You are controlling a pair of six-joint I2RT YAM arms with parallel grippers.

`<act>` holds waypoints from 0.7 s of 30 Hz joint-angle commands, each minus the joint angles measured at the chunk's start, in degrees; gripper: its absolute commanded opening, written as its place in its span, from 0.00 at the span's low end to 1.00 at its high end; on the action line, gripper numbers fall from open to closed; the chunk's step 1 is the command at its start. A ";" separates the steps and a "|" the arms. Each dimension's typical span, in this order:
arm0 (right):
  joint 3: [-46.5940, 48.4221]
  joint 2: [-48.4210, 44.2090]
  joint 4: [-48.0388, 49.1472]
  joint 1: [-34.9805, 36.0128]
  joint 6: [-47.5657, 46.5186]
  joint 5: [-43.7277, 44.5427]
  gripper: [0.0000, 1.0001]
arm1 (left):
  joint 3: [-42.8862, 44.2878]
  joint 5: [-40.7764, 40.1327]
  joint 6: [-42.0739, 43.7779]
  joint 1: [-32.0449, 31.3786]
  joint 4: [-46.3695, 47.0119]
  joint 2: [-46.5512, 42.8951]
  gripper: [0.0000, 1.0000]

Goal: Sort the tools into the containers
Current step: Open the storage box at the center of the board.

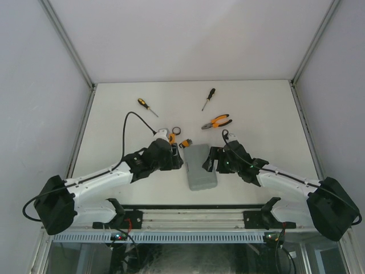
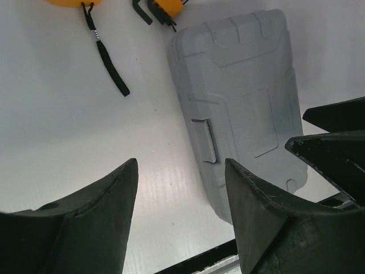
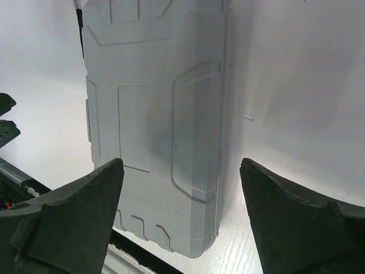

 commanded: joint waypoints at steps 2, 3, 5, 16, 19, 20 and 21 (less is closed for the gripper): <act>-0.34 1.10 4.08 0.57 2.00 -0.72 0.79 | 4.34 -0.87 -1.13 -1.13 2.61 3.69 0.66; -0.42 1.30 4.19 0.62 2.22 -0.84 0.77 | 4.51 -0.51 -1.13 -1.20 2.91 4.43 0.65; -0.83 1.54 4.15 0.62 3.10 -0.87 0.74 | 4.88 0.35 -1.13 -1.21 3.33 5.90 0.63; -2.39 2.18 8.86 3.39 5.86 -5.22 0.63 | 3.42 3.34 0.71 -1.22 5.73 7.64 0.56; -2.33 0.44 7.70 3.56 6.09 -3.19 0.62 | 3.77 1.77 1.32 -1.21 4.57 7.70 0.55; -2.38 -0.41 7.00 3.34 6.26 -2.03 0.62 | 4.05 1.08 1.47 -1.21 3.98 7.85 0.55; -2.38 -0.87 6.47 3.01 6.64 -1.40 0.61 | 4.21 0.43 1.58 -1.21 3.35 8.06 0.55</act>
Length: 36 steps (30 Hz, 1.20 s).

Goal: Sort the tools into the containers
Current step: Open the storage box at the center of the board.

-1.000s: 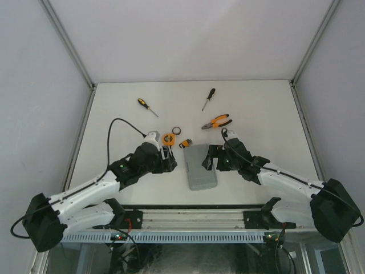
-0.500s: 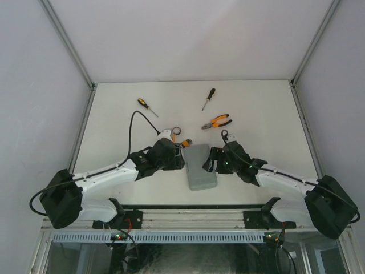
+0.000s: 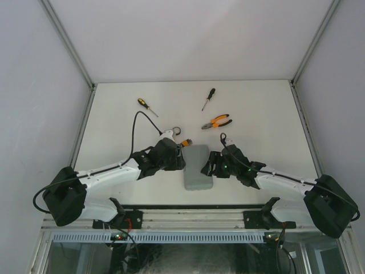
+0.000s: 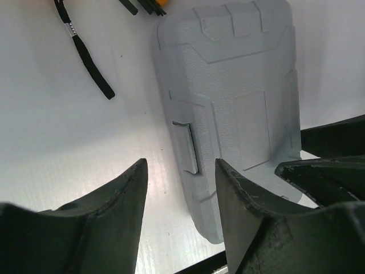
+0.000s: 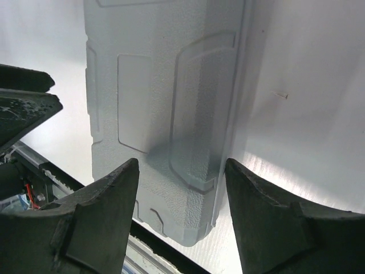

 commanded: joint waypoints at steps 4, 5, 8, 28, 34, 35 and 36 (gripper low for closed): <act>0.32 -3.15 2.40 -1.22 1.87 2.26 0.61 | 3.26 -3.05 2.06 -0.34 -1.31 1.60 0.53; 0.32 -2.83 2.73 -1.32 1.92 2.20 0.61 | 3.60 -3.07 2.32 -0.34 -1.37 2.09 0.53; 0.66 -1.17 3.86 -1.39 2.02 1.38 0.61 | 4.47 -2.82 2.96 -0.34 -1.36 3.45 0.51; 2.37 6.15 5.08 -1.35 0.61 -0.05 0.57 | 4.35 -0.78 3.99 -0.34 1.18 5.35 0.49; 2.82 7.67 3.04 -1.34 0.20 0.95 0.54 | 4.31 -1.56 4.01 -0.38 0.61 6.31 0.47; 2.90 7.84 3.02 -1.27 0.11 0.91 0.53 | 4.27 -1.83 3.99 -0.35 0.39 6.65 0.47; 2.85 7.97 2.94 -1.26 0.02 0.95 0.52 | 4.42 -2.16 3.97 -0.34 0.03 7.12 0.46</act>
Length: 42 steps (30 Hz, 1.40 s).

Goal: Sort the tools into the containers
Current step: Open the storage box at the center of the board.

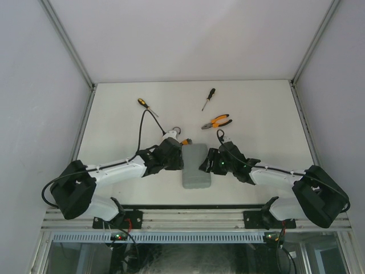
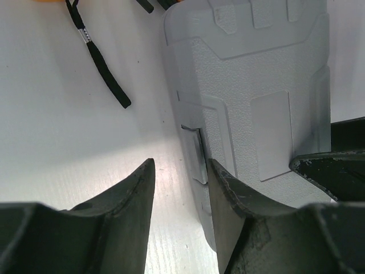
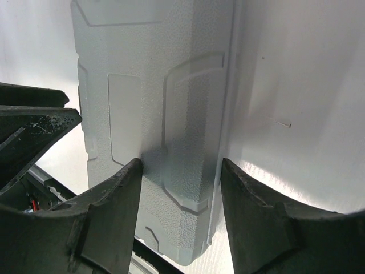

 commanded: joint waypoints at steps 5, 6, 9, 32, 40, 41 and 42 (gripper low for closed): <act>1.43 2.36 -2.78 0.32 -1.32 1.97 0.49 | 2.00 -1.12 0.82 -0.32 -0.12 3.23 0.43; 1.50 2.46 -2.96 0.39 -1.42 2.14 0.49 | 1.77 -1.23 0.79 -0.34 -0.15 3.15 0.42; 1.69 2.56 -3.43 0.41 -1.55 2.65 0.48 | 1.07 -1.35 0.73 -0.34 -0.13 2.65 0.42; 10.22 2.33 -7.18 0.84 -6.88 7.48 0.67 | 1.50 0.03 0.99 -0.34 0.20 4.08 0.39; 11.08 7.09 -7.57 -0.03 -6.42 6.95 0.61 | 1.52 -0.05 1.17 -0.34 0.27 4.14 0.38; 11.15 7.66 -8.03 -0.03 -6.33 7.27 0.61 | 1.47 -0.10 1.13 -0.34 0.21 4.16 0.38; 11.17 8.30 -8.39 -0.03 -6.24 7.49 0.60 | 1.42 -0.05 1.09 -0.34 0.22 4.16 0.38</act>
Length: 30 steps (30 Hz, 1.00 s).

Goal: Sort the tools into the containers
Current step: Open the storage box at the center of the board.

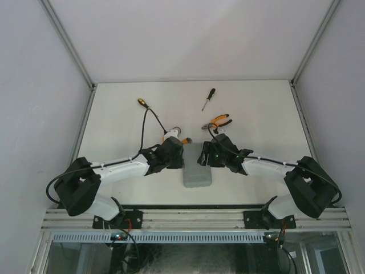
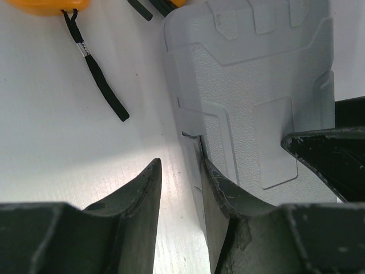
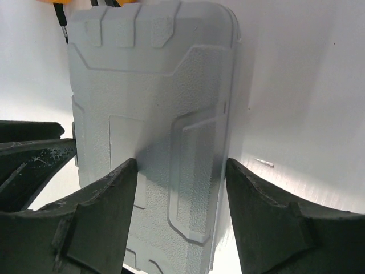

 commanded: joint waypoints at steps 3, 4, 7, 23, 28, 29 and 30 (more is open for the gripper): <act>1.73 4.11 -2.40 0.10 -0.39 1.94 0.54 | 0.16 1.10 0.93 -0.38 -1.36 1.46 0.38; 1.78 4.54 -3.09 0.12 0.18 2.47 0.51 | 0.23 1.05 1.01 -0.38 -1.40 1.45 0.38; 0.98 5.18 -4.35 -0.16 1.76 4.23 0.45 | 0.91 -0.11 1.27 -0.38 -3.05 1.84 0.36; -4.09 8.63 -0.81 -1.35 3.97 4.67 0.37 | 0.15 -8.74 1.90 -0.30 -14.00 3.79 0.09; -5.05 8.97 -0.11 -2.02 4.06 4.75 0.34 | 0.47 -10.16 2.42 -0.04 -16.70 4.64 0.00; -5.12 8.94 0.00 -2.17 4.13 4.78 0.33 | 0.38 -10.47 2.33 -0.03 -17.22 4.83 0.00; -5.28 8.93 0.11 -2.21 4.03 4.77 0.33 | 0.33 -10.82 2.25 -0.03 -17.72 4.91 0.00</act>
